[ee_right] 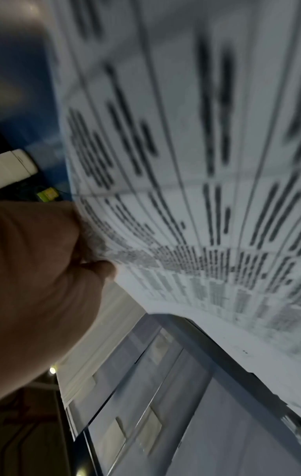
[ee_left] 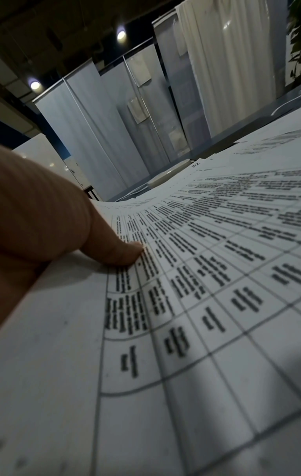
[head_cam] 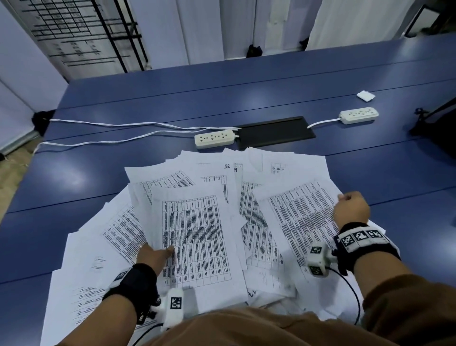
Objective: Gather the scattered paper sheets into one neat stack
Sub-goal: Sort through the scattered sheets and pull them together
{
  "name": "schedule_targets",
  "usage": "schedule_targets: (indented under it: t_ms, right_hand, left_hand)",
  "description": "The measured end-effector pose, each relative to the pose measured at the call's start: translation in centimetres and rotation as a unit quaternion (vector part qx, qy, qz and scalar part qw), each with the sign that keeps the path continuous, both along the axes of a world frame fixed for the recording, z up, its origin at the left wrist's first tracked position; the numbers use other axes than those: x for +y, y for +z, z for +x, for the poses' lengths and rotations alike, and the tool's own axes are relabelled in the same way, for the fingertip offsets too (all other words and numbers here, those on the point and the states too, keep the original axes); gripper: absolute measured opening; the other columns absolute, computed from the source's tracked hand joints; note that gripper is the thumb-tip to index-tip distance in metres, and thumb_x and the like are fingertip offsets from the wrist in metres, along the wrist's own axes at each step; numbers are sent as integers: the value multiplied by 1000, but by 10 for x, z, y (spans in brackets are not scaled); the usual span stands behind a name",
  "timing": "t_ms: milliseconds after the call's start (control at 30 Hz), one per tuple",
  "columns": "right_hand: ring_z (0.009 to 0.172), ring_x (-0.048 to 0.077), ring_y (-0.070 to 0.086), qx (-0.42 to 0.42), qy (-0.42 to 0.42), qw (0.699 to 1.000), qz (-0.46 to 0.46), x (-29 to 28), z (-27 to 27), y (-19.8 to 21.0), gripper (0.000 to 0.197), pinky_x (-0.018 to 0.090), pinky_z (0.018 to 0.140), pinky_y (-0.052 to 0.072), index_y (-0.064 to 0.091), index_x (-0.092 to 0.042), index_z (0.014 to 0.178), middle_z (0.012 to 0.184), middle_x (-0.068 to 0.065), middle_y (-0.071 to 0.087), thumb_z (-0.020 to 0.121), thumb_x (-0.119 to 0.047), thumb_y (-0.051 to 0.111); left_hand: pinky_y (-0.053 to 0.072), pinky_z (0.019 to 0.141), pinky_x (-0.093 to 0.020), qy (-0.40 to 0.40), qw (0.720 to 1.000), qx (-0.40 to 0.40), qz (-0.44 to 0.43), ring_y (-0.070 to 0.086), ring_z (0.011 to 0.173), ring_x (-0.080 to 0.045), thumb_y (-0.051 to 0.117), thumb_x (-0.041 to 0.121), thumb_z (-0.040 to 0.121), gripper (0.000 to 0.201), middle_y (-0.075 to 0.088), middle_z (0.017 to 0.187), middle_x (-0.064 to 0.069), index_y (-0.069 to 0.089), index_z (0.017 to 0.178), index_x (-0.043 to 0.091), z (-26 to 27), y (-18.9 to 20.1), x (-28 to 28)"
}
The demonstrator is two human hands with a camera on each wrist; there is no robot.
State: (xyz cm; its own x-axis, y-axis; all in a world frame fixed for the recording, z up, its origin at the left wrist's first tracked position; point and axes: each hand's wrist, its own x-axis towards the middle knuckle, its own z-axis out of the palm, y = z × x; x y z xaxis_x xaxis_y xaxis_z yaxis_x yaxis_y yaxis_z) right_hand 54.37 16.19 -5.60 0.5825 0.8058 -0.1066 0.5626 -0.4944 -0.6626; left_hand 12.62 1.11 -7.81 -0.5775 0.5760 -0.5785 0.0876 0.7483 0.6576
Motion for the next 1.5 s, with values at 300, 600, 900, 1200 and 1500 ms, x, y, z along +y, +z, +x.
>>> schedule_targets:
  t_ms: [300, 600, 900, 1200, 1500]
  right_hand:
    - [127, 39, 44, 20, 81, 979, -186, -12, -32, -9, 36, 40, 100, 37, 48, 4, 130, 134, 27, 52, 99, -15, 43]
    - [113, 38, 53, 86, 122, 972, -182, -19, -50, -9, 25, 34, 89, 39, 58, 10, 109, 126, 30, 55, 97, -9, 46]
    - [143, 25, 31, 356, 187, 893, -203, -48, -102, 6, 104, 46, 116, 22, 30, -16, 150, 154, 3, 34, 72, -79, 55]
    - [129, 34, 45, 283, 114, 940, -152, -44, -83, -4, 98, 41, 101, 36, 40, -1, 141, 134, 12, 50, 71, -60, 74]
    - [106, 35, 58, 274, 155, 935, -165, -69, -113, -8, 50, 40, 94, 43, 55, 0, 123, 115, 15, 62, 76, 8, 73]
  left_hand:
    - [43, 75, -29, -98, 995, -12, 14, 58, 86, -28, 73, 14, 83, 44, 62, 98, -16, 54, 117, -7, 29, 0, 9]
    - [44, 85, -28, -131, 989, -31, 59, 55, 97, -22, 65, 14, 89, 41, 59, 97, 1, 48, 126, 10, 51, 14, 21]
    - [47, 88, -31, -243, 969, -49, -6, 59, 99, -26, 73, 18, 83, 49, 63, 107, -11, 51, 124, 3, 68, 5, 25]
    - [42, 96, -42, 62, 979, 188, -48, 51, 114, -37, 79, 40, 72, 69, 52, 123, -21, 50, 126, 9, -39, 7, 3]
    - [36, 100, -49, 49, 969, 189, -155, 37, 123, -43, 90, 42, 51, 107, 31, 137, -22, 33, 139, 19, -87, -7, -26]
